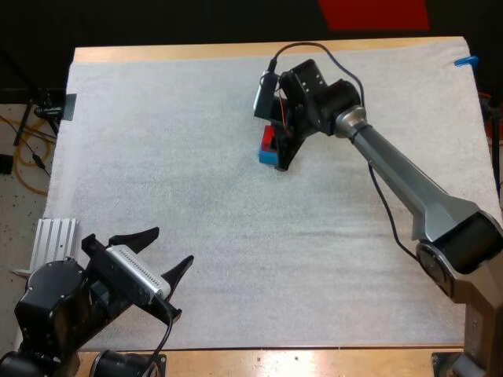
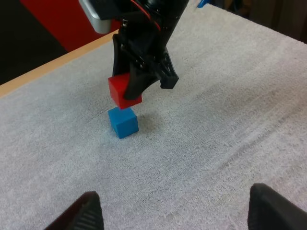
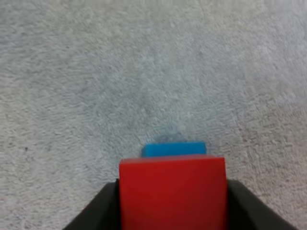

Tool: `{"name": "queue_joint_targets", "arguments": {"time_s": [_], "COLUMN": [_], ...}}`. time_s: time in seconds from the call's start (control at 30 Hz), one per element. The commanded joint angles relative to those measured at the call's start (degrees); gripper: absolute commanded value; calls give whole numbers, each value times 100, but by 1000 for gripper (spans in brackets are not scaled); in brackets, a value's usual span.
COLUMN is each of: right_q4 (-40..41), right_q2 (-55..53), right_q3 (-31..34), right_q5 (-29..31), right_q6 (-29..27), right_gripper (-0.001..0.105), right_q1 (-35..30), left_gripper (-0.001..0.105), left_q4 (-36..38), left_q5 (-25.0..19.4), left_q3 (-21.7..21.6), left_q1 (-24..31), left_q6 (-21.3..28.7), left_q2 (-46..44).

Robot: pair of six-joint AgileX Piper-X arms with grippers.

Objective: Stack red cube on blue cube

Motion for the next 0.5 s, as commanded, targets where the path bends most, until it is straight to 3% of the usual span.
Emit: {"name": "queue_joint_targets", "arguments": {"time_s": [0.0, 0.17, 0.47], "right_q4": [-15, -377, -594], "right_q2": [-38, 95, 285], "right_q3": [-57, -57, -57], "right_q5": [-118, -81, 97], "right_q6": [-24, 318, 309], "right_gripper": [0, 0, 0], "right_q1": [5, 5, 9], "left_gripper": [63, 63, 63], "left_q4": [-55, -55, -55], "left_q5": [-12, -12, -12], "left_q3": [-44, -44, -44], "left_q1": [-23, -23, -23], "left_q6": [3, 3, 3], "left_q2": [-8, -8, -8]}}
